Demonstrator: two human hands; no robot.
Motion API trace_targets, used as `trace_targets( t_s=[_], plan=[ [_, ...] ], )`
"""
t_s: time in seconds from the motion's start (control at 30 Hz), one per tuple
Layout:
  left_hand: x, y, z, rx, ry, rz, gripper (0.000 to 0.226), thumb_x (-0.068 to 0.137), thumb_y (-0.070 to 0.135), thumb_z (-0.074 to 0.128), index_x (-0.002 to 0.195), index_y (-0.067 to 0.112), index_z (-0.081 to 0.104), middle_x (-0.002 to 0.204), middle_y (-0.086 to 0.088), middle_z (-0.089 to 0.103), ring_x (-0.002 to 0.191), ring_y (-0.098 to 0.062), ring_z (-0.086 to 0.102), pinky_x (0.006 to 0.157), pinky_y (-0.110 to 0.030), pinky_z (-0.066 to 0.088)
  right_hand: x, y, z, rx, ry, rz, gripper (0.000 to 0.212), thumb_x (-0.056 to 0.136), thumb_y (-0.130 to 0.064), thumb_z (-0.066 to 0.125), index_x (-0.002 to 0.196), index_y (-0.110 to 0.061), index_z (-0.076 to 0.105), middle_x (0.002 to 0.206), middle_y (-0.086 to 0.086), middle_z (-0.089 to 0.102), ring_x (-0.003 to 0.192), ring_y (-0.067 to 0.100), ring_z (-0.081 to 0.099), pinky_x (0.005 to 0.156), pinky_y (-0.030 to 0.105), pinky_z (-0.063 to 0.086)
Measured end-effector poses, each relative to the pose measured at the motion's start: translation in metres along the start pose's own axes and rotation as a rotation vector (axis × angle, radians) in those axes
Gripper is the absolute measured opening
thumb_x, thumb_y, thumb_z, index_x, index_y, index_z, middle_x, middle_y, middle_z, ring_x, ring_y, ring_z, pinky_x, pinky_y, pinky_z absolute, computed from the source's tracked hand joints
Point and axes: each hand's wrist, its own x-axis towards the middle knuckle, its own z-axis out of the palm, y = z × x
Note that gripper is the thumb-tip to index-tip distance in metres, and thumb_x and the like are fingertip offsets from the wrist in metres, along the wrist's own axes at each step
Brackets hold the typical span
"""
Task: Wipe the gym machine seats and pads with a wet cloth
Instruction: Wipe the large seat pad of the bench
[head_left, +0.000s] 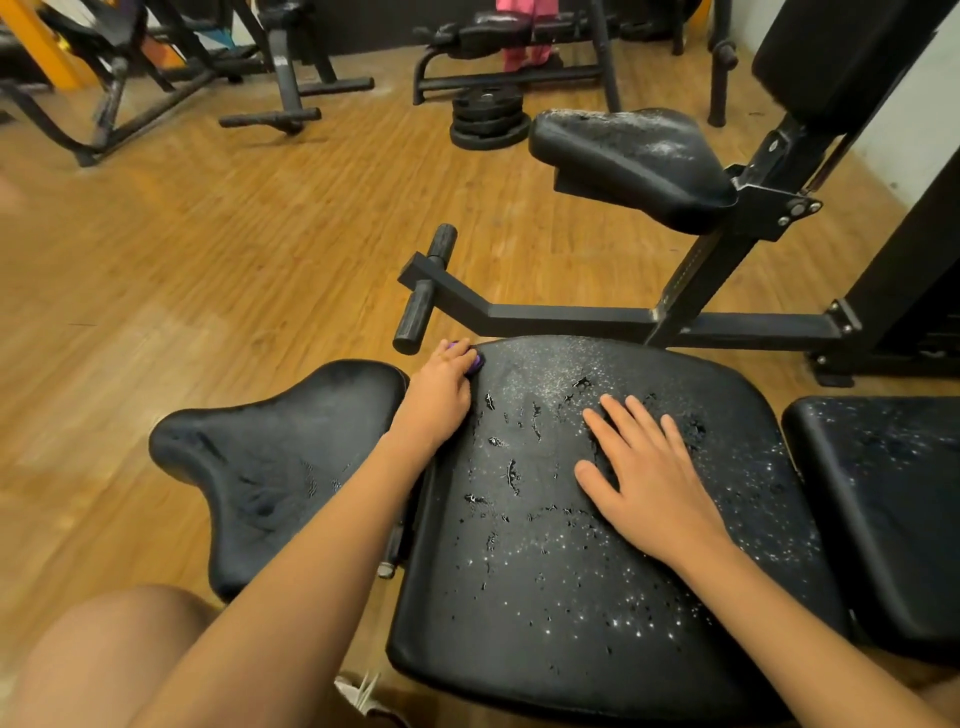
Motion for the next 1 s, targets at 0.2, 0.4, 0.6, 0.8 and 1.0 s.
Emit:
trace_targets(
  t_s=[0.2, 0.4, 0.6, 0.8, 1.0],
  plan=[
    [-0.016, -0.004, -0.002, -0.434, 0.106, -0.148, 0.046, 0.095, 0.029, 0.064, 0.140, 0.026, 0.056, 0.150, 0.009, 0.048, 0.140, -0.002, 0.037, 0.116, -0.039, 0.036, 0.005, -0.002, -0.001, -0.001, 0.001, -0.003, 0.064, 0.099, -0.059, 0.023, 0.157, -0.034, 0.009, 0.164, -0.011, -0.002, 0.150, 0.009, -0.014, 0.123, 0.042, -0.006],
    [-0.011, -0.002, 0.008, -0.418, 0.168, -0.219, 0.033, 0.097, 0.034, 0.060, 0.129, 0.033, 0.065, 0.157, 0.006, 0.038, 0.133, -0.004, 0.045, 0.091, -0.040, 0.056, 0.004, -0.002, 0.000, -0.003, 0.009, -0.009, 0.065, 0.098, -0.060, 0.021, 0.157, -0.034, 0.011, 0.165, -0.011, 0.000, 0.150, 0.010, -0.012, 0.123, 0.042, -0.005],
    [0.022, 0.003, 0.010, -0.288, 0.199, -0.218, 0.039, 0.100, 0.005, 0.043, 0.125, 0.020, 0.068, 0.153, 0.000, 0.044, 0.144, -0.025, 0.036, 0.095, -0.053, 0.053, 0.005, -0.001, 0.000, 0.012, 0.010, -0.011, 0.064, 0.099, -0.058, 0.024, 0.156, -0.034, 0.013, 0.165, -0.010, 0.001, 0.150, 0.010, -0.011, 0.123, 0.043, -0.004],
    [-0.016, 0.015, 0.004, -0.202, 0.129, -0.195, 0.043, 0.102, 0.007, 0.042, 0.144, 0.013, 0.051, 0.159, -0.005, 0.034, 0.145, -0.023, 0.033, 0.113, -0.015, 0.023, 0.006, 0.000, 0.001, 0.033, 0.023, -0.020, 0.063, 0.098, -0.057, 0.025, 0.156, -0.032, 0.018, 0.165, -0.009, 0.006, 0.151, 0.012, -0.008, 0.123, 0.044, -0.004],
    [-0.101, 0.035, -0.003, -0.215, 0.109, -0.165, 0.036, 0.101, 0.004, 0.045, 0.136, 0.006, 0.055, 0.155, -0.010, 0.040, 0.136, -0.012, 0.032, 0.101, -0.004, 0.020, 0.004, 0.000, -0.001, 0.026, 0.018, -0.013, 0.062, 0.099, -0.055, 0.026, 0.156, -0.031, 0.018, 0.165, -0.008, 0.007, 0.151, 0.013, -0.007, 0.123, 0.044, -0.003]
  ],
)
